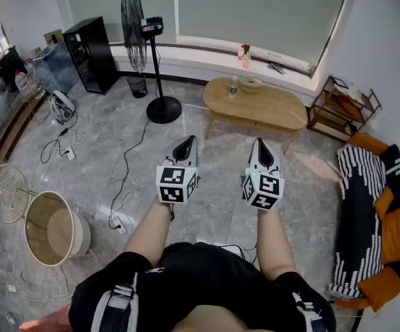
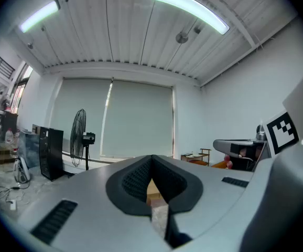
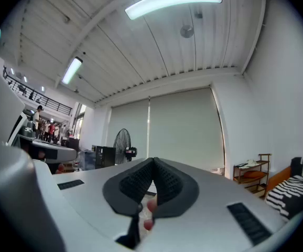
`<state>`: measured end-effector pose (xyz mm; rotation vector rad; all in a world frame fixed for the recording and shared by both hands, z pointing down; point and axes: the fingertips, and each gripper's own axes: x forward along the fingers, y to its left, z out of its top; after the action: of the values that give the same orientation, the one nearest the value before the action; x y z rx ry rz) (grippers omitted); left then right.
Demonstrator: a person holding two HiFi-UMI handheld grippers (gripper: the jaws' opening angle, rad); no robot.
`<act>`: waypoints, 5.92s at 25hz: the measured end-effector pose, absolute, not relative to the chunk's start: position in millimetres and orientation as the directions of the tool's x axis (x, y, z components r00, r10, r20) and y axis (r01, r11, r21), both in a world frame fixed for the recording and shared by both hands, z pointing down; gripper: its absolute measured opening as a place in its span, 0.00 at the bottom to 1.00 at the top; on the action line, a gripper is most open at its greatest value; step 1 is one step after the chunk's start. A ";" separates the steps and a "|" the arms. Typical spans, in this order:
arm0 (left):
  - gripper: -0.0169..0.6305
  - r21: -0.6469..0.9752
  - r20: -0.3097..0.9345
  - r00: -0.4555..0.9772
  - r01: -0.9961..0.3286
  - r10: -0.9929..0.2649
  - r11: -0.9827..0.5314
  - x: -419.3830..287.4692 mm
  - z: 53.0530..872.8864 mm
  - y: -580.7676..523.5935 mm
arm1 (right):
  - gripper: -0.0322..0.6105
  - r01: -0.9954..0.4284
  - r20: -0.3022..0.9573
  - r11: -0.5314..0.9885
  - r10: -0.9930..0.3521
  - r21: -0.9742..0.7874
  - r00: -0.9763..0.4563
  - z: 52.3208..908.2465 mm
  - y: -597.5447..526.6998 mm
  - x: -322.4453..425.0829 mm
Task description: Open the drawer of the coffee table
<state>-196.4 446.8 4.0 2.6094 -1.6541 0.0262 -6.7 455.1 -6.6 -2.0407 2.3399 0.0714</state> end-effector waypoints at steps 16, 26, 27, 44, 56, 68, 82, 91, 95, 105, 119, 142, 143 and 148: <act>0.05 0.027 0.038 0.498 -0.867 -0.866 -0.498 -248.4 12.8 374.4 | 0.07 -0.995 -0.067 0.096 -0.993 -0.013 -0.095 -1.0 390.8 -66.1; 0.05 0.055 0.021 0.515 -0.857 -0.857 -0.513 -272.6 16.3 342.2 | 0.08 -0.998 -0.067 0.061 -0.996 0.008 -0.062 4.9 366.0 -80.3; 0.05 0.052 0.021 0.513 -0.858 -0.858 -0.511 -272.1 18.9 338.4 | 0.08 -0.998 -0.070 0.061 -0.996 0.008 -0.062 6.3 361.6 -78.6; 0.05 0.049 0.080 0.484 -0.875 -0.871 -0.482 -179.0 60.7 112.5 | 0.08 -0.993 -0.044 0.106 -0.994 -0.048 -0.104 52.4 117.9 21.7; 0.05 0.018 0.143 0.475 -0.879 -0.868 -0.477 -45.7 53.2 -130.4 | 0.08 -0.991 0.013 0.125 -0.992 -0.043 -0.126 52.0 -130.3 153.5; 0.05 0.115 0.223 0.505 -0.863 -0.834 -0.492 -50.8 104.3 -272.4 | 0.07 -0.992 0.103 0.118 -0.987 -0.052 -0.123 95.4 -267.3 156.2; 0.05 0.031 0.247 0.581 -0.805 -0.776 -0.593 -106.4 176.1 -423.4 | 0.08 -0.998 0.185 0.012 -0.983 0.059 -0.001 160.2 -392.2 99.7; 0.05 0.066 0.277 0.648 -0.749 -0.709 -0.659 -89.6 270.9 -422.1 | 0.07 -0.983 0.276 0.151 -0.954 0.102 -0.118 264.8 -387.4 87.8; 0.05 0.034 0.318 0.591 -0.789 -0.742 -0.614 -92.5 336.5 -406.3 | 0.07 -0.975 0.326 0.207 -0.930 0.076 -0.172 336.3 -363.7 92.5; 0.05 -0.024 0.291 0.594 -0.779 -0.750 -0.627 -86.0 497.7 -367.6 | 0.07 -0.992 0.327 0.123 -0.939 0.018 -0.110 520.4 -316.1 136.2; 0.05 -0.107 0.150 0.650 -0.738 -0.745 -0.666 -72.6 750.7 -359.1 | 0.07 -0.981 0.187 0.146 -0.968 -0.129 -0.169 804.4 -305.4 177.8; 0.44 0.038 0.302 0.687 -0.701 -0.660 -0.712 -57.8 855.8 -426.6 | 0.69 -0.544 -0.029 0.160 -0.970 -0.824 -0.242 913.9 -373.7 265.3; 0.44 0.052 0.305 0.688 -0.702 -0.658 -0.710 -56.3 861.1 -433.6 | 0.69 -0.534 -0.037 0.160 -0.972 -0.830 -0.234 919.2 -380.4 270.2; 0.44 0.074 0.318 0.698 -0.693 -0.642 -0.717 -46.0 885.2 -467.9 | 0.69 -0.376 -0.106 0.175 -0.975 -0.910 -0.195 942.2 -415.9 283.9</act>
<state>-46.0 -467.9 885.2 2.7179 -1.0803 0.4033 283.9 -415.9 942.2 -1.2961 1.6986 -1.0050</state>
